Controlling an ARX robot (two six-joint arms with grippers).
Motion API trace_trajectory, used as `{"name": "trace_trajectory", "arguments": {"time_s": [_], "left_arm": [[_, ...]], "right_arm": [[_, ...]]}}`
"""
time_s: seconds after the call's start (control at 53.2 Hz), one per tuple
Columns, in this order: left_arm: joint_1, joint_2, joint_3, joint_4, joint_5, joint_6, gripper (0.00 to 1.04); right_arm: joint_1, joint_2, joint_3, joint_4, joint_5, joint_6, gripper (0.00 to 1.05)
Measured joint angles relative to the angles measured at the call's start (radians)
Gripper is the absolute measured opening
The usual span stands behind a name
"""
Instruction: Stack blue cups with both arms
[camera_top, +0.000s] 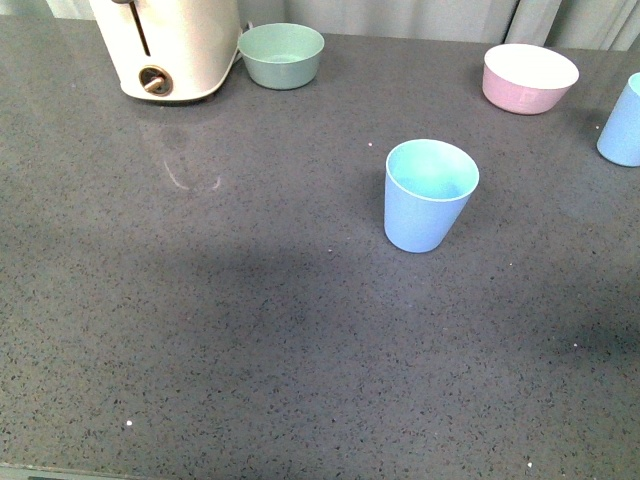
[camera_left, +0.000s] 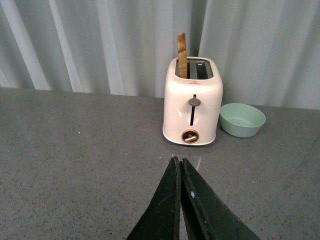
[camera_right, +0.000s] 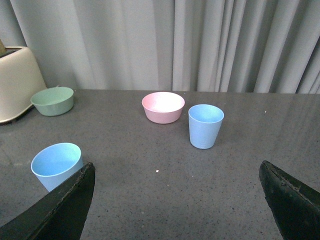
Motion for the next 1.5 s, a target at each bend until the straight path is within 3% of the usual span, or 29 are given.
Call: {"name": "trace_trajectory", "arguments": {"time_s": [0.113,0.225,0.564,0.676,1.503], "left_arm": [[0.048,-0.06,-0.035,-0.025,0.072,0.002,0.02],[0.08,-0.119,-0.064,-0.056,0.076,0.002,0.02],[0.082,-0.295,-0.123,-0.172,0.083,0.002,0.02],[0.082,-0.316,-0.163,-0.145,0.083,0.003,0.02],[0.082,-0.727,-0.164,-0.541,0.083,0.003,0.02]], "right_arm": [[0.0,0.0,0.0,0.0,0.0,0.0,0.96],[0.0,0.0,0.0,0.0,0.0,0.0,0.96],[0.0,0.0,0.0,0.0,0.0,0.0,0.96],[0.0,0.0,0.0,0.0,0.0,0.0,0.96],[0.0,0.0,0.0,0.0,0.0,0.0,0.96]]}}
